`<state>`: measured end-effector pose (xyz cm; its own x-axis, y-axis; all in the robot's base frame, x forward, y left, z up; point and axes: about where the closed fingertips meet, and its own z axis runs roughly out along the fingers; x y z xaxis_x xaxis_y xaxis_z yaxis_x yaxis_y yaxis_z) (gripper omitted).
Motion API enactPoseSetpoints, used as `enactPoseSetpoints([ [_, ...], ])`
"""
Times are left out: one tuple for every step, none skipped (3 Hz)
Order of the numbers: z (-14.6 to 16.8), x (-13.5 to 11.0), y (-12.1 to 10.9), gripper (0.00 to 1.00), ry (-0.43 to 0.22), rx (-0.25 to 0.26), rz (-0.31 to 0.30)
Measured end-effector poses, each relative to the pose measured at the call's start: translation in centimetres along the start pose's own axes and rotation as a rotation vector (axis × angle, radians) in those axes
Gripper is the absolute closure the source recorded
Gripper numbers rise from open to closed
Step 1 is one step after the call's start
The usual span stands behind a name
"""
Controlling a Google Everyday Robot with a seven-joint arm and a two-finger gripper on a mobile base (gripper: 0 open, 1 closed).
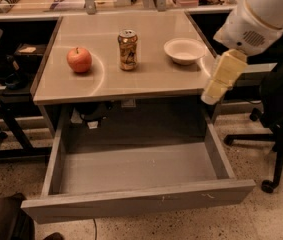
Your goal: Place orange can into top drawer
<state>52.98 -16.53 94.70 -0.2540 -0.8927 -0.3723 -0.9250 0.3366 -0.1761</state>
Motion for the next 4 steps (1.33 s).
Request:
enactPoseSetpoints([
  [3.9, -2.5, -3.1, 0.00, -0.038, -0.039, 0.023],
  [4.5, -2.6, -3.2, 0.00, -0.039, -0.045, 0.022],
  [5.3, -2.5, -3.2, 0.00, -0.078, -0.039, 0.036],
  [7.2, -5.0, -5.1, 0.00, -0.193, -0.031, 0.073],
])
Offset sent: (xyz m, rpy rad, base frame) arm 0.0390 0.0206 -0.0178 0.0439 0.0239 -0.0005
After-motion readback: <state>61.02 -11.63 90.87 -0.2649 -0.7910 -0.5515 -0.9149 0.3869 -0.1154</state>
